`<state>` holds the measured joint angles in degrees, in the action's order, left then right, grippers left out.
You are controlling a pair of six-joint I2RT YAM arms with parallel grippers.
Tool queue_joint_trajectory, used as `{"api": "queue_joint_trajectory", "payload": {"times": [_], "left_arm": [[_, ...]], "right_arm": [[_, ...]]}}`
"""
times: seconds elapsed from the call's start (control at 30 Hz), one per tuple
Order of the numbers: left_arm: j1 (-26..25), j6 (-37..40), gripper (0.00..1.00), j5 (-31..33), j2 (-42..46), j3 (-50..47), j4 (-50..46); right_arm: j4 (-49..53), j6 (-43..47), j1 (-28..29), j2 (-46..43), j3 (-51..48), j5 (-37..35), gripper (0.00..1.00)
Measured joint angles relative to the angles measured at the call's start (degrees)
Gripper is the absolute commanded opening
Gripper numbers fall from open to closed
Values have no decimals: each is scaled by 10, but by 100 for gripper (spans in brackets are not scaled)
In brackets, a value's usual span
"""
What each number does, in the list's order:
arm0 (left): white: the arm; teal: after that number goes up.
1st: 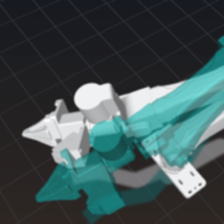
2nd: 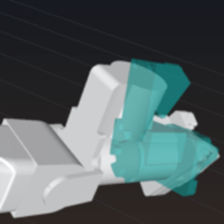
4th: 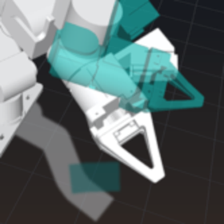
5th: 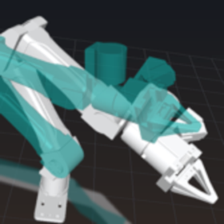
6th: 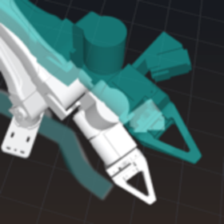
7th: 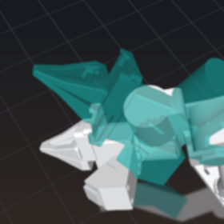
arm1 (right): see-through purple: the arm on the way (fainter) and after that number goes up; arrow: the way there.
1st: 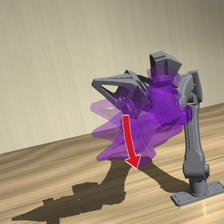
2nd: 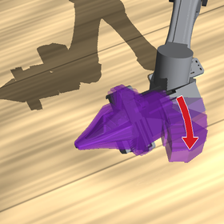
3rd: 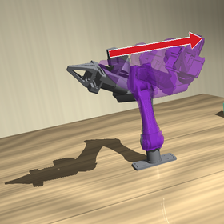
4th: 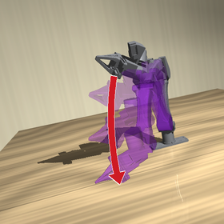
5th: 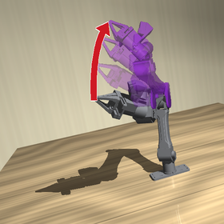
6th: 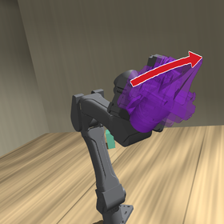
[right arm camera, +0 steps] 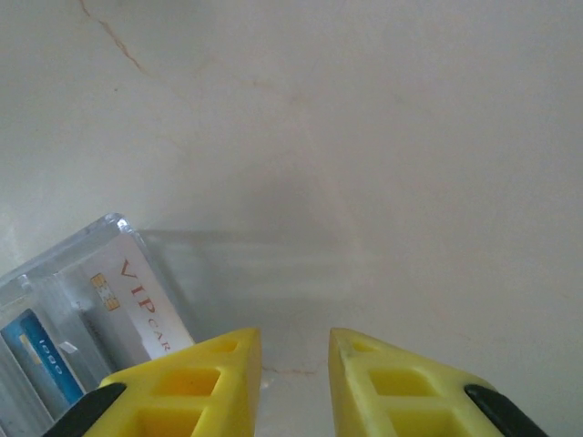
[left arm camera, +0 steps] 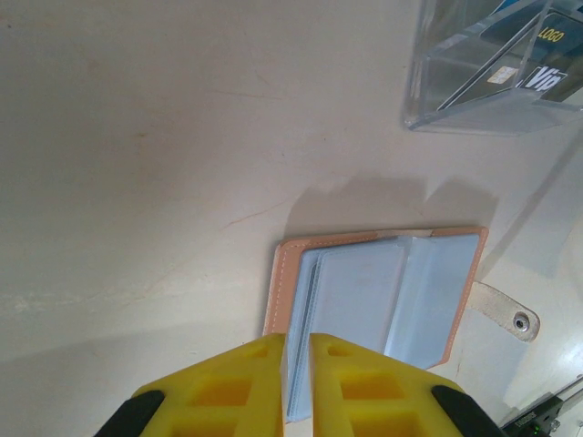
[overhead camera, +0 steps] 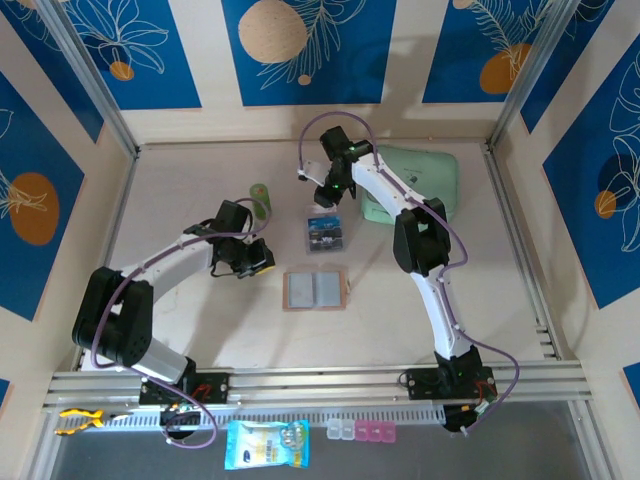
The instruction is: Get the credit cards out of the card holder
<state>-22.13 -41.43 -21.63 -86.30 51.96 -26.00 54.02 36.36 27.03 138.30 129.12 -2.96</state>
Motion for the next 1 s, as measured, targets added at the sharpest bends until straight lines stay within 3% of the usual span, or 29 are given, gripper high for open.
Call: {"api": "queue_joint_trajectory", "payload": {"times": [0.4,0.73,1.0], "left_arm": [[0,0,16,-9,0,0,2],[0,0,16,-26,0,-4,18],[-13,-3,17,-39,-13,-10,47]], "right_arm": [[45,0,0,-2,8,1,26],[62,-33,-2,-5,12,-39,27],[36,-143,-2,-126,-103,-41,27]]}}
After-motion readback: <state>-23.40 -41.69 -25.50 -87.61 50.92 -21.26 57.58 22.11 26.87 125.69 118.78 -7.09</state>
